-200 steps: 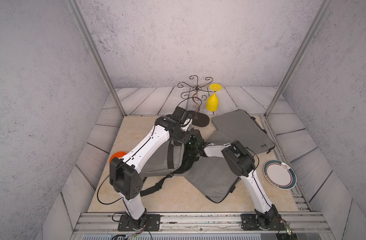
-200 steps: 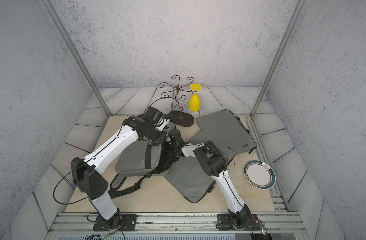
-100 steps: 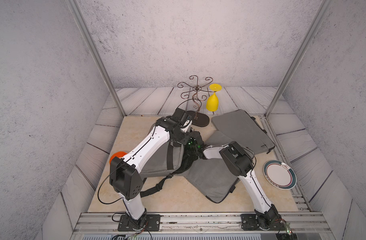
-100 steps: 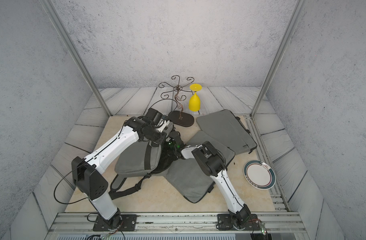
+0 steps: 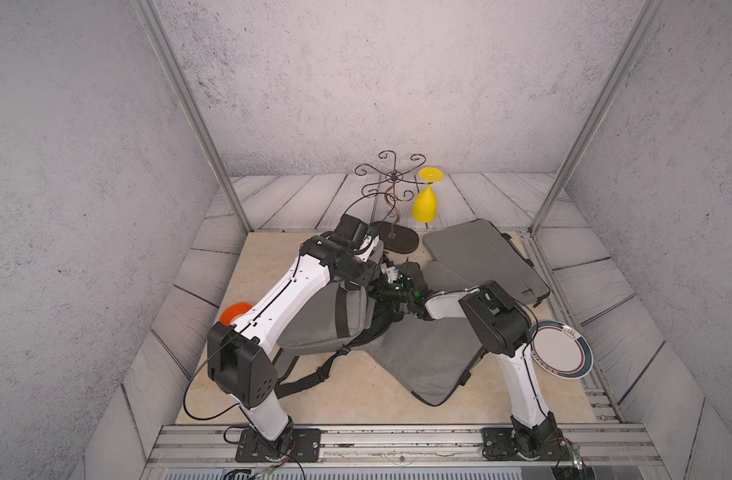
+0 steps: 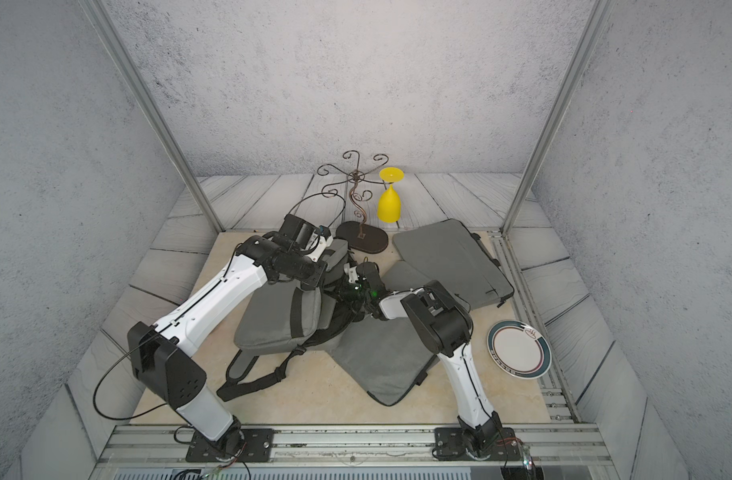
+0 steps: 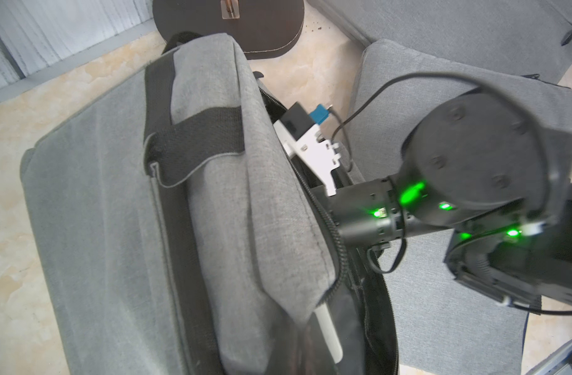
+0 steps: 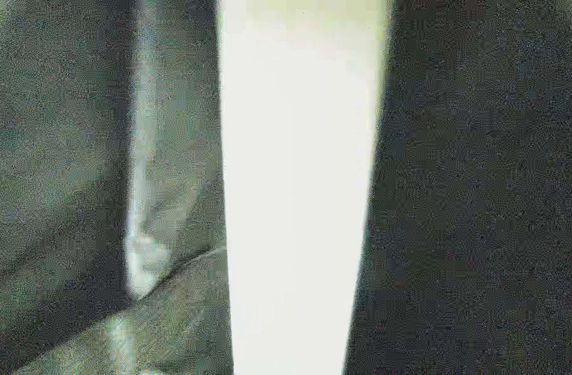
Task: Open the zippered laptop bag and take out the laptop
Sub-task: Close the bag flap on the zippered laptop bag.
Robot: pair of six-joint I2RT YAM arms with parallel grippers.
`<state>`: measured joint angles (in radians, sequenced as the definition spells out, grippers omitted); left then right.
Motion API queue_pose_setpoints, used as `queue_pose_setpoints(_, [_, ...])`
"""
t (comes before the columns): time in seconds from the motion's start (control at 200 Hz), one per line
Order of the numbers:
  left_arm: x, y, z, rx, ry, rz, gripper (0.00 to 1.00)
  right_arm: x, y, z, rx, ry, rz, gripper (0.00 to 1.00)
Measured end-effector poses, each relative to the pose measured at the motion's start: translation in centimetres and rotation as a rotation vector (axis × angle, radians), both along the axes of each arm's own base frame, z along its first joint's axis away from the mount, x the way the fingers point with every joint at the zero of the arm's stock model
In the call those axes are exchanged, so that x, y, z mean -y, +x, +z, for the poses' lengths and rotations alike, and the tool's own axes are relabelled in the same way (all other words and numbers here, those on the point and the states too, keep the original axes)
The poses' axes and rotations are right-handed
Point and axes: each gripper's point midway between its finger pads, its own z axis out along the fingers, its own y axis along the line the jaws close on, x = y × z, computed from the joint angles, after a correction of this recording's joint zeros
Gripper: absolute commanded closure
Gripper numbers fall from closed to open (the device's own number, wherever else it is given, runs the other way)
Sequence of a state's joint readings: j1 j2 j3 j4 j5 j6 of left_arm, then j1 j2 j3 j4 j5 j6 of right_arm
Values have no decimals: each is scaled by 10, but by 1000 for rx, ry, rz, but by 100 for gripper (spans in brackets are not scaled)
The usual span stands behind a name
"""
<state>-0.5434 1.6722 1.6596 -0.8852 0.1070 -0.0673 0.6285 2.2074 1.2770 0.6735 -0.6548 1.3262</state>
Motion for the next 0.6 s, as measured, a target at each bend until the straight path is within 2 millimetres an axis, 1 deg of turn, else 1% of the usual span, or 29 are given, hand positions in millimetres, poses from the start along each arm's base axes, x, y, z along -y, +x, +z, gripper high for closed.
queue_pose_setpoints(0.17, [2, -2, -2, -10, -7, -16, 100, 20, -4, 4, -1, -29, -11, 100])
queue_pose_setpoints(0.3, [3, -3, -4, -16, -9, -22, 100, 38, -11, 15, 3, -55, -21, 100])
queue_pose_setpoints(0.415, [5, -2, -5, -16, -16, -22, 100, 51, -18, 20, -3, -73, -31, 100])
queue_pose_setpoints(0.52, [9, -1, -8, -28, -33, -18, 100, 55, -24, 19, -4, -88, -29, 100])
queue_pose_setpoints(0.6, [13, -1, -12, -51, -50, -18, 100, 54, -27, 16, -2, -94, -21, 100])
